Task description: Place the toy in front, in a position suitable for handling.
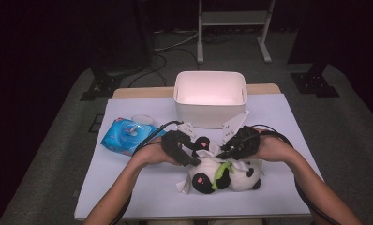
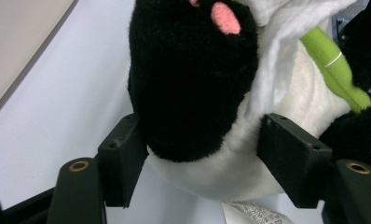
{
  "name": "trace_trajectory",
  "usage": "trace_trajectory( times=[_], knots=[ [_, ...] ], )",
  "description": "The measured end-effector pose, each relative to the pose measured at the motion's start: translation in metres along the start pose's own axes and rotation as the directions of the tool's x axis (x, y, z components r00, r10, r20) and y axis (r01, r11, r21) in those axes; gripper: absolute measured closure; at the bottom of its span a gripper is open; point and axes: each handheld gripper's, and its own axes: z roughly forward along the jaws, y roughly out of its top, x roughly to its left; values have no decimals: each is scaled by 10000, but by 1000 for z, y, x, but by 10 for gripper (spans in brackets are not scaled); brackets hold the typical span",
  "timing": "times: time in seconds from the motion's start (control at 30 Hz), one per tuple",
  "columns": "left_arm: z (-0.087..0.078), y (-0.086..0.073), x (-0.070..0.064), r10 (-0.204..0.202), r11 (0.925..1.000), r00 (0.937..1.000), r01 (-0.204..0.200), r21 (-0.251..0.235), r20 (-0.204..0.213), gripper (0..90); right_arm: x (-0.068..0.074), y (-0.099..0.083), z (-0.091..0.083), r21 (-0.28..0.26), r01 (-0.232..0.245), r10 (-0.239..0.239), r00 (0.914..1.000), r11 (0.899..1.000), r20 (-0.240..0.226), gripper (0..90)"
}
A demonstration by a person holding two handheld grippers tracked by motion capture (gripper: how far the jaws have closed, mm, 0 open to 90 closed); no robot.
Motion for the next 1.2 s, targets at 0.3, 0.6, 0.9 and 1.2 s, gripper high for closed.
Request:
trace_trajectory(
  times=[0.3,0.6,0.9,1.2],
  knots=[
    [-2,2,-4,343,9994,9994,-343,-71,54,342,-13,19,-8,-330,278,-268,9992,9991,280,777],
    [-5,-1,2,7,9989,10000,-4,-460,80,294,-21,14,17,372,81,-77,9999,9993,-128,780],
    [2,11,-5,351,9984,9993,-345,-442,128,311,-13,9,12,125,-7,13,9989,9999,-467,779],
    [-1,11,-7,570,9980,9983,-567,-274,93,324,-19,-11,-11,67,-501,502,9987,9987,-98,777]
  ],
)
